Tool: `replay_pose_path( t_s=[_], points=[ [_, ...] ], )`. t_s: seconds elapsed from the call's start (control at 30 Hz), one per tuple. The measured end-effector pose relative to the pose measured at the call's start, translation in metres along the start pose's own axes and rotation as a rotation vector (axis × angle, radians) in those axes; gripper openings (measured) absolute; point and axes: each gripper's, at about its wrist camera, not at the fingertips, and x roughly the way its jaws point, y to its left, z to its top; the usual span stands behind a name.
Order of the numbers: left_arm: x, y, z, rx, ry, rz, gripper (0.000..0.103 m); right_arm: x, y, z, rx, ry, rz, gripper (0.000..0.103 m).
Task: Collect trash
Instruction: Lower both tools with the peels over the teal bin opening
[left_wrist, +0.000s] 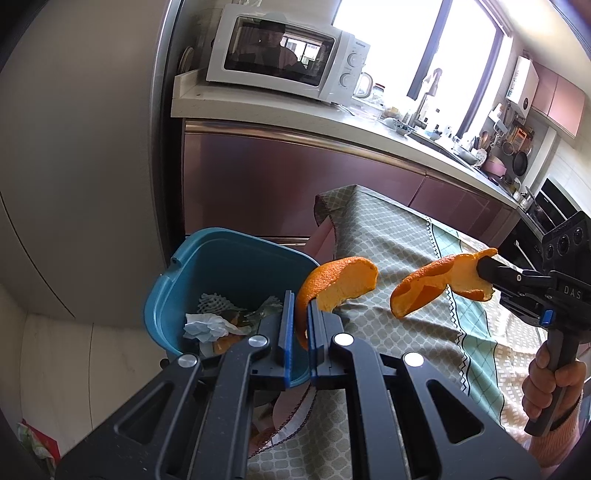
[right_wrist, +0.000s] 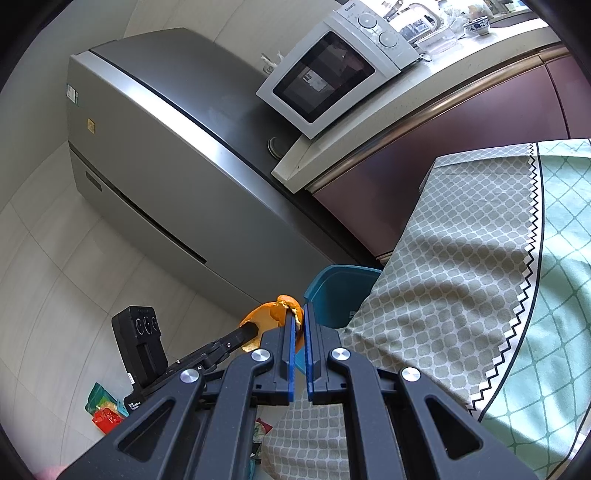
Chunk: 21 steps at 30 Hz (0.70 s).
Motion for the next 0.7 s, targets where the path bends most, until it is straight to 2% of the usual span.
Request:
replay_pose_path(
  t_s=[0.7],
  points=[
    [0.015,0.014,0.000,-0.025,0.020,0.024,0.007,0.025,-0.002,0.006,0.019,0.034,-0.001,0.004]
  ],
)
